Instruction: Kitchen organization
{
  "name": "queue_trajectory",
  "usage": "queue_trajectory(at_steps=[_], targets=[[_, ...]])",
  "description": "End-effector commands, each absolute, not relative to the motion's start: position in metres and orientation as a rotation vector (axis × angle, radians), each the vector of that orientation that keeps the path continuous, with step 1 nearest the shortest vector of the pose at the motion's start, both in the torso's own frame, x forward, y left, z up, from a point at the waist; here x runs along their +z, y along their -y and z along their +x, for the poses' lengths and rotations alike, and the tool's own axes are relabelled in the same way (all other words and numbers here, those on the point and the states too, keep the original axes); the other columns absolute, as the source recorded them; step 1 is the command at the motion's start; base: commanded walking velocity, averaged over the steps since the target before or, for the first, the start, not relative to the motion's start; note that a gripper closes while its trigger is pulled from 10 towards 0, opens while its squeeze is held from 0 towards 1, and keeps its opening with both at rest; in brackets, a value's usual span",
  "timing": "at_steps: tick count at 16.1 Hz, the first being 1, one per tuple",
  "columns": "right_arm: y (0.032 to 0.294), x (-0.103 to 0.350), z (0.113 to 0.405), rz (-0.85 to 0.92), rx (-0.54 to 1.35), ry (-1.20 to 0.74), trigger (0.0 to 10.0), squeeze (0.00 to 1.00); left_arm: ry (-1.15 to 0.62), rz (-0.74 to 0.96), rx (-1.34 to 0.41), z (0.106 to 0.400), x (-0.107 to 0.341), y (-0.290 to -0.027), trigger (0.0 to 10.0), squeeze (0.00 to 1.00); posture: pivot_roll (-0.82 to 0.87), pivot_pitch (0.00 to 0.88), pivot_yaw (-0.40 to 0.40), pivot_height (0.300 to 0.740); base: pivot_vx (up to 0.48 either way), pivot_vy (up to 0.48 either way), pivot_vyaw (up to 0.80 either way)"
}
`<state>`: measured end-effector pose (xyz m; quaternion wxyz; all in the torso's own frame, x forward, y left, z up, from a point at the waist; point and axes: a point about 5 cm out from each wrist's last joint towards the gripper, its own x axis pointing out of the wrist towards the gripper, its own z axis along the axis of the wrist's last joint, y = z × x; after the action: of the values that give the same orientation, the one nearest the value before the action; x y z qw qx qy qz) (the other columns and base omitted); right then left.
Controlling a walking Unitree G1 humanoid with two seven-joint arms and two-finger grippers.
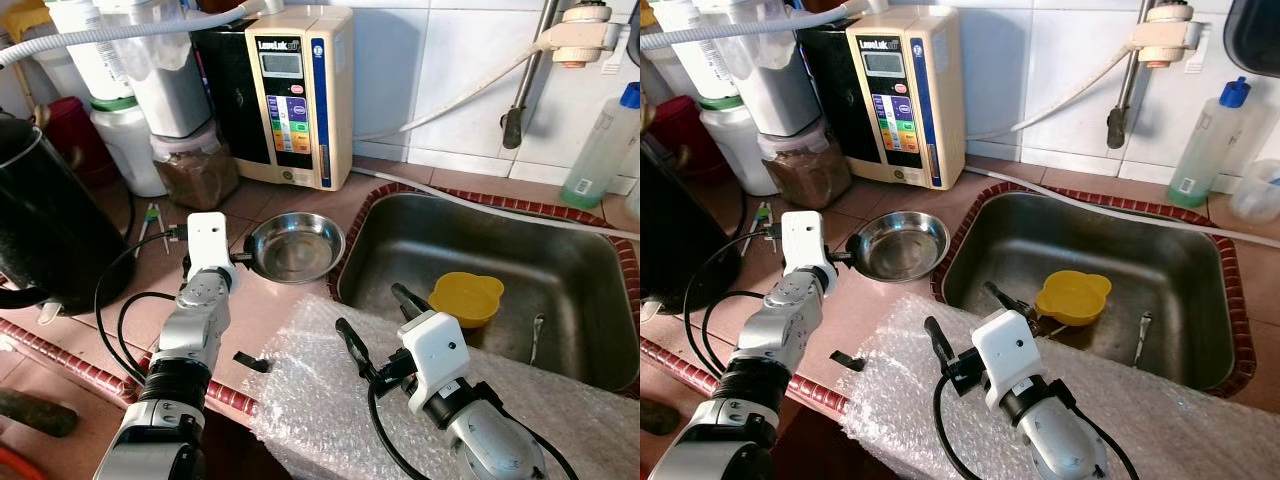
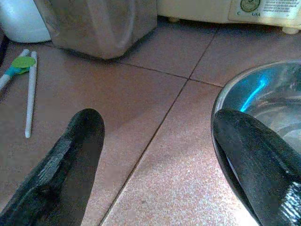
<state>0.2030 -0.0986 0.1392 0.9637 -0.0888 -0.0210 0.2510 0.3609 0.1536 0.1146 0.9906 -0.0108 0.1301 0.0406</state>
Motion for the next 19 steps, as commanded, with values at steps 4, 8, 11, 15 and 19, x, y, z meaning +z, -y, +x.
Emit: queue_trajectory(at_steps=[4, 8, 11, 15, 19], targets=[[0.096, 0.139, 0.202, -0.171, 0.514, 0.045, 10.0, 1.0, -0.345, -0.023, 0.057, 0.358, 0.105, -0.152, 10.0, 0.0, -0.09, 0.0, 0.14, 0.74, 0.0, 0.0, 0.0], [0.096, 0.139, 0.202, -0.171, 0.513, 0.042, 10.0, 1.0, -0.442, -0.108, 0.009, 0.353, 0.094, -0.141, 4.8, 0.0, -0.09, 0.0, 0.142, 0.74, 0.0, 0.0, 0.0], [0.095, 0.137, 0.201, -0.172, 0.513, 0.034, 10.0, 1.0, -0.428, -0.219, -0.012, 0.355, 0.1, -0.136, 10.0, 0.0, -0.09, 0.0, 0.143, 0.74, 0.0, 0.0, 0.0], [0.095, 0.137, 0.201, -0.174, 0.514, 0.034, 10.0, 1.0, -0.338, -0.196, 0.023, 0.36, 0.114, -0.142, 10.0, 0.0, -0.08, 0.0, 0.141, 0.74, 0.0, 0.0, 0.0], [0.095, 0.137, 0.202, -0.175, 0.513, 0.035, 10.0, 1.0, -0.221, -0.131, 0.1, 0.365, 0.128, -0.154, 10.0, 0.0, -0.08, 0.0, 0.141, 0.74, 0.0, 0.0, 0.0]])
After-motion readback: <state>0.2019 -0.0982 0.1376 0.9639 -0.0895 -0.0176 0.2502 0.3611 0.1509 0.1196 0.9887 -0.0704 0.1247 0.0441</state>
